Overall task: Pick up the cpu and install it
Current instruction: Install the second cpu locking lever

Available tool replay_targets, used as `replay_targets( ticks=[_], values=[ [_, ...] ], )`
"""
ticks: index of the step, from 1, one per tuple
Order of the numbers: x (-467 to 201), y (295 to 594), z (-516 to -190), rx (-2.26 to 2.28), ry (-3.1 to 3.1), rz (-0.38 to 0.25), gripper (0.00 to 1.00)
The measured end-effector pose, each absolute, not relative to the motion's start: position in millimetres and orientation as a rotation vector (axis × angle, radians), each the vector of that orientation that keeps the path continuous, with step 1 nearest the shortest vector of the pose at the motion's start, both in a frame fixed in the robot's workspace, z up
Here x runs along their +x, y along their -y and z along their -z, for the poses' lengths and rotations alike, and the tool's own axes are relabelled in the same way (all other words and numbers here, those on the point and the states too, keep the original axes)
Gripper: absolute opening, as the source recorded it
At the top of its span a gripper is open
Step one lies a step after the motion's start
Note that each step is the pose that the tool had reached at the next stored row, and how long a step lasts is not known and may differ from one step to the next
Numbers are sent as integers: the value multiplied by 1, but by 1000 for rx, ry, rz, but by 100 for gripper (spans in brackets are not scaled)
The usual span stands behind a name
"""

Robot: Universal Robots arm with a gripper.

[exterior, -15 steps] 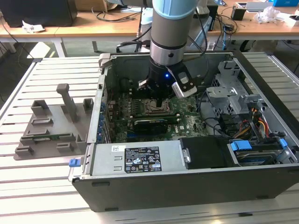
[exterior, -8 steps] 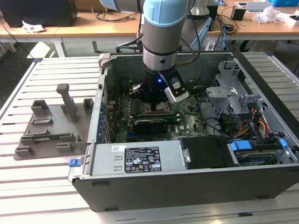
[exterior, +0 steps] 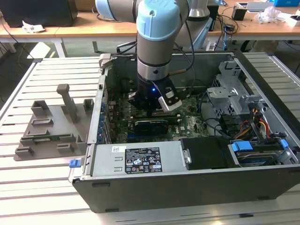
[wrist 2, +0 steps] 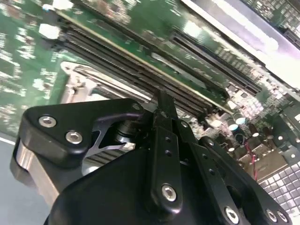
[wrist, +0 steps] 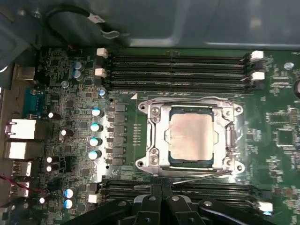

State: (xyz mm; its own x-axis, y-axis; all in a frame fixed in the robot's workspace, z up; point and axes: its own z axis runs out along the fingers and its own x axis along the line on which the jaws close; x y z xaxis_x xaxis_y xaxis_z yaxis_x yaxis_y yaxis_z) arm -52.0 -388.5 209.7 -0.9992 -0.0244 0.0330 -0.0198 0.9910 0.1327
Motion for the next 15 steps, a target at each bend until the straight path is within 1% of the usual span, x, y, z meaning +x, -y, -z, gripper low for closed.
replay_targets(
  ticks=[5,10,15],
  values=[
    [-65,388,-201,55,3099,207,11],
    [-65,387,-201,86,3097,209,11],
    [-64,387,-203,106,3095,225,11]
  ],
)
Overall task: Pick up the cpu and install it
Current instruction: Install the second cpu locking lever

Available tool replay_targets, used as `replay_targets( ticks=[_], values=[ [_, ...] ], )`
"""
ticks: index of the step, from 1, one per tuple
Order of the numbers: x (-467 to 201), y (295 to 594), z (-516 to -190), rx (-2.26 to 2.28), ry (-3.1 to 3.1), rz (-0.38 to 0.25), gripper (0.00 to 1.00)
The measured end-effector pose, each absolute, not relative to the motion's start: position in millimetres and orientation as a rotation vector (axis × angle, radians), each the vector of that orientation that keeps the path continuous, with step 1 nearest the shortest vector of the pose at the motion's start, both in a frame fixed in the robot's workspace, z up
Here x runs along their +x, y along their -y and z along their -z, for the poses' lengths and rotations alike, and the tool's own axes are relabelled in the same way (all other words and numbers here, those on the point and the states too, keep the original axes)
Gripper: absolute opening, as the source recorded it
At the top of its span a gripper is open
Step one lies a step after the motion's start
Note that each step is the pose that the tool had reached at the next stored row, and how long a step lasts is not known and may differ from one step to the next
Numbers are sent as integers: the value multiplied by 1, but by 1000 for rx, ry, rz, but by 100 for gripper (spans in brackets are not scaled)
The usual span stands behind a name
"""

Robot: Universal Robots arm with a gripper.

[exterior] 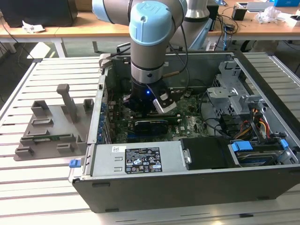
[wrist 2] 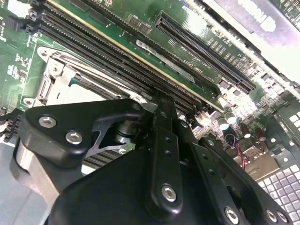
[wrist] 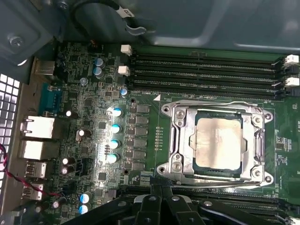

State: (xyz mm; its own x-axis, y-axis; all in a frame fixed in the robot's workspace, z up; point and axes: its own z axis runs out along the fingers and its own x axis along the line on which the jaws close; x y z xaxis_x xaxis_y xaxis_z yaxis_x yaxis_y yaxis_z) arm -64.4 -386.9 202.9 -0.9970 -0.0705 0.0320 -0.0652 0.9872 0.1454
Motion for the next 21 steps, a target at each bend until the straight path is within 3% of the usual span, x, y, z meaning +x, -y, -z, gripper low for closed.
replay_targets(
  ticks=[8,14,21],
  values=[
    [-58,382,-203,106,3093,237,11],
    [-58,381,-203,108,3088,314,11],
    [-58,380,-245,108,3088,313,11]
  ],
)
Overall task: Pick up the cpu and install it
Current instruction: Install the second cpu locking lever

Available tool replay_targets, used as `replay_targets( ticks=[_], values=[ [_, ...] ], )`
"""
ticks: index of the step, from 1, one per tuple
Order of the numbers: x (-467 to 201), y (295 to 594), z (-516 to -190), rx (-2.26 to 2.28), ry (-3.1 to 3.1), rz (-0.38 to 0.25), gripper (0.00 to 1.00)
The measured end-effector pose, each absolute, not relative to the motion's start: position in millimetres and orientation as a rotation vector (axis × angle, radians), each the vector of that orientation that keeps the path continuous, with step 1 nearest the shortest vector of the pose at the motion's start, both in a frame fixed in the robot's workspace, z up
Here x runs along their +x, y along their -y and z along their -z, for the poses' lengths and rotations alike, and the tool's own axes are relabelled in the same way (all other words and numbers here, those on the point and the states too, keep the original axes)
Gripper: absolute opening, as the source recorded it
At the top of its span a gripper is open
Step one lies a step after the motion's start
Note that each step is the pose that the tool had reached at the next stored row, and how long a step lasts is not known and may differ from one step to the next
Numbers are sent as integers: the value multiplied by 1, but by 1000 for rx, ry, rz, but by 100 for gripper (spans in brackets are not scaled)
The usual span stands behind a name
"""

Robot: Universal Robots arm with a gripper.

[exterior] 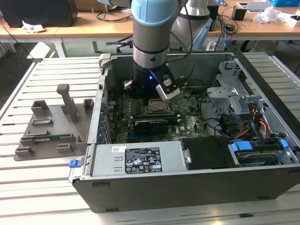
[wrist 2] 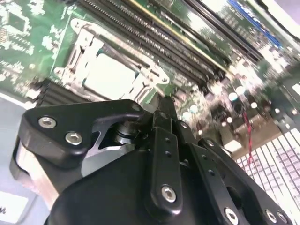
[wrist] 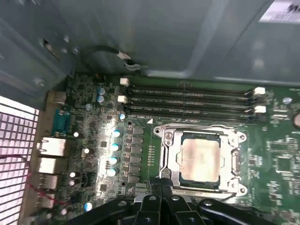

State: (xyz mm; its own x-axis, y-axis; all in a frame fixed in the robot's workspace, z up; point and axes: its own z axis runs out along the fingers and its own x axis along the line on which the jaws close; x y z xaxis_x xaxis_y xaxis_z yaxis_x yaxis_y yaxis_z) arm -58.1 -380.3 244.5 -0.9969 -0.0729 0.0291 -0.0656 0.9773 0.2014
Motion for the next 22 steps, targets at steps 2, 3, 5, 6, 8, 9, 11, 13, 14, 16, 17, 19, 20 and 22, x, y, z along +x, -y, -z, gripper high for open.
replay_targets(
  ticks=[2,3,5,6,8,9,11,13,14,16,17,19,20,22],
  values=[
    [-58,380,-249,108,3088,313,11],
    [-58,380,-249,108,3088,313,11],
    [-53,379,-248,107,3085,312,11],
    [-48,379,-247,107,3082,312,11],
    [-34,378,-242,106,3076,312,11],
    [-34,379,-241,106,3076,304,11],
    [-31,385,-239,105,3076,301,11],
    [-11,385,-239,106,3073,301,11],
    [-8,385,-239,106,3072,302,11],
    [-8,391,-239,106,3072,304,11],
    [-11,398,-238,106,3071,310,11],
    [-15,401,-237,106,3071,314,11],
    [-20,402,-236,107,3070,321,11],
    [-28,402,-235,109,3069,341,11]
  ],
)
